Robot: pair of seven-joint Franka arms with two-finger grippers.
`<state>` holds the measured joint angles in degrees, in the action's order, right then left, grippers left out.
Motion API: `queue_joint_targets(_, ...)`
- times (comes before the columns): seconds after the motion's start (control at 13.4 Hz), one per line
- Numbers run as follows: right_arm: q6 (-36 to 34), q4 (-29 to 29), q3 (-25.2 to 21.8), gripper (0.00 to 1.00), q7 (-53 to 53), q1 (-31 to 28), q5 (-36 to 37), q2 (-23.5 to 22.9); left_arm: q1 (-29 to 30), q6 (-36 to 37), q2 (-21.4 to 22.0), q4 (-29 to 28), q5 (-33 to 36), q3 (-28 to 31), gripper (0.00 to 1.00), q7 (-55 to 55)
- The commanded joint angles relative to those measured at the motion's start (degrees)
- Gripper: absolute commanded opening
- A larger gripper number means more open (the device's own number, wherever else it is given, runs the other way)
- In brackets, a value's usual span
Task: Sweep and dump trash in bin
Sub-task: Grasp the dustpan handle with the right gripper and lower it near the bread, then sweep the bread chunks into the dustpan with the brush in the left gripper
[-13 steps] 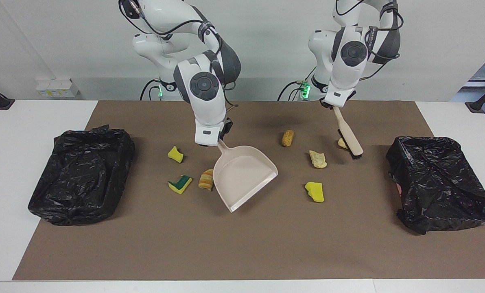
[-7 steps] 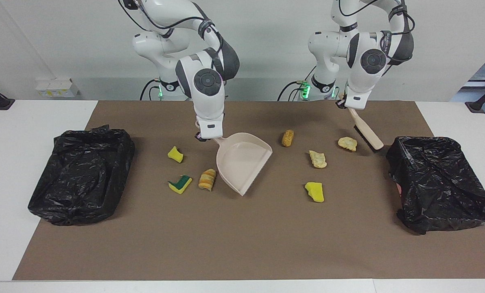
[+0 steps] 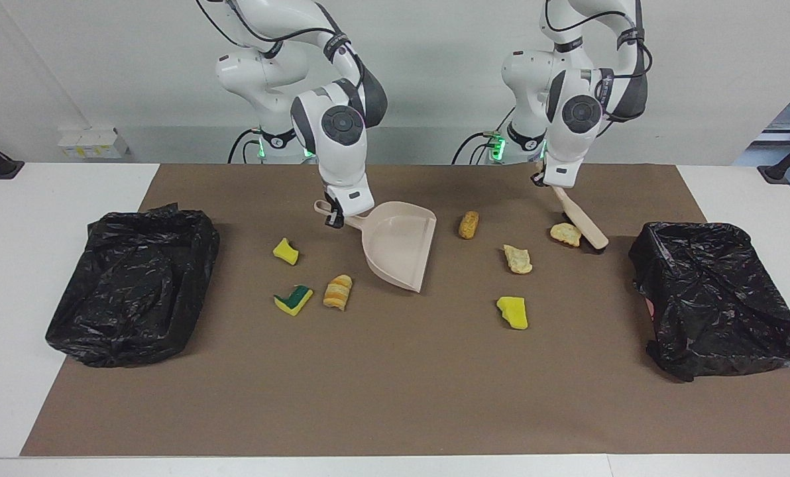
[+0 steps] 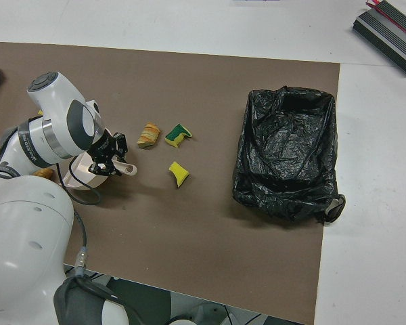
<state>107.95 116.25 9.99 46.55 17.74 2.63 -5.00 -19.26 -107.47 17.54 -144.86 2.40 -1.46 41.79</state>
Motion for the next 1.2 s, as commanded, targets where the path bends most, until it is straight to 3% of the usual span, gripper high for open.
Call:
queue_joint_targets(0.0, 1.38, 3.11, 0.21, 0.0, 4.94, -0.34, 1.85, 2.62, -5.68, -2.56, -4.96, 3.44, -4.4, 0.49, 0.0, 0.39)
queue_joint_targets(0.37, 5.77, 3.81, 0.21, 0.0, 5.3, -0.16, 1.94, 1.31, -12.19, -11.88, -7.96, 3.71, -7.32, 0.49, 0.0, -3.8)
queue_joint_targets(1.12, 11.13, 3.72, 0.29, 0.0, 5.39, 0.37, 4.57, -2.21, -15.9, -14.61, -8.23, 3.89, -12.16, 0.41, 0.0, -13.84)
